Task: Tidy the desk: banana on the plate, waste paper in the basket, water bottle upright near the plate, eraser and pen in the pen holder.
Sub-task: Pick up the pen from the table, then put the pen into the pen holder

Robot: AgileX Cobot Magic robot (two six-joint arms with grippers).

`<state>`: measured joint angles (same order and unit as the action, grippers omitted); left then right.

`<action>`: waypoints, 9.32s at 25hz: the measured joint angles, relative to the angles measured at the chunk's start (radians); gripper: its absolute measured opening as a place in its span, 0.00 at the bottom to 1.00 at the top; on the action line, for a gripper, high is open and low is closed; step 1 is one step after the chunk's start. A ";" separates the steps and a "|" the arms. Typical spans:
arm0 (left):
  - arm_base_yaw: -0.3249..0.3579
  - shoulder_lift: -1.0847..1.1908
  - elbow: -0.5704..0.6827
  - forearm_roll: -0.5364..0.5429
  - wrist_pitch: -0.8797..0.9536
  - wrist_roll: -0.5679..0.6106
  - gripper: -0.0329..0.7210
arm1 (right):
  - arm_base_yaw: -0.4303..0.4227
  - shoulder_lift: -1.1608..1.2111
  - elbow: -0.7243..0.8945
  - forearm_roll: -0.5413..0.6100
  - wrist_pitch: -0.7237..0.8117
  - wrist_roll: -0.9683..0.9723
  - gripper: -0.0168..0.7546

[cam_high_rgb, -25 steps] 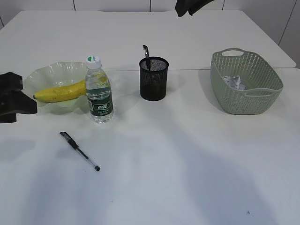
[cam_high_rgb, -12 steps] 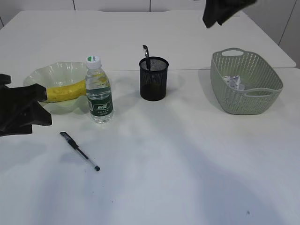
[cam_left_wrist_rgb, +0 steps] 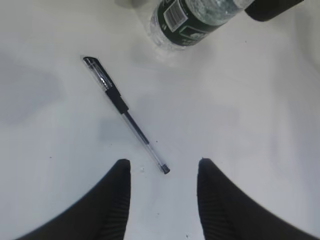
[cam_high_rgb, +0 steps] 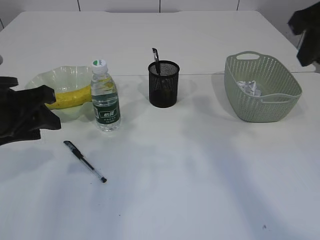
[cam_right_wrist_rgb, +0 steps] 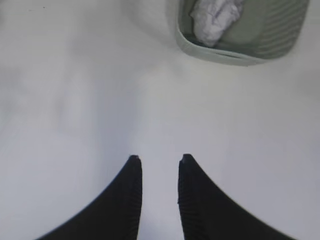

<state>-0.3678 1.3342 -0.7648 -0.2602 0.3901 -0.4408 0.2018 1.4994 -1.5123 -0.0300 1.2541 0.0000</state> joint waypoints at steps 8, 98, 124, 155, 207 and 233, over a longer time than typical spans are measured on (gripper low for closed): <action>0.000 0.106 -0.012 0.091 0.000 -0.139 0.45 | -0.009 -0.137 0.042 -0.006 0.000 0.014 0.27; -0.025 0.740 -0.547 0.401 0.325 -0.794 0.45 | -0.009 -0.103 0.046 -0.093 0.000 0.041 0.30; -0.025 0.746 -0.553 0.327 0.325 -0.741 0.45 | -0.009 -0.103 0.046 -0.093 -0.002 0.039 0.30; -0.025 0.647 -0.556 0.371 0.417 -0.687 0.10 | -0.009 -0.103 0.046 -0.093 -0.002 0.035 0.30; -0.110 0.515 -0.551 0.916 -0.797 -0.350 0.09 | -0.009 -0.103 0.046 -0.074 -0.002 0.065 0.30; -0.072 0.797 -0.683 0.732 -1.093 -0.125 0.09 | -0.009 -0.103 0.046 -0.072 -0.002 0.091 0.30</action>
<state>-0.4394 2.1312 -1.4476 0.4721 -0.7026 -0.5653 0.1926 1.3961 -1.4662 -0.1016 1.2523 0.0912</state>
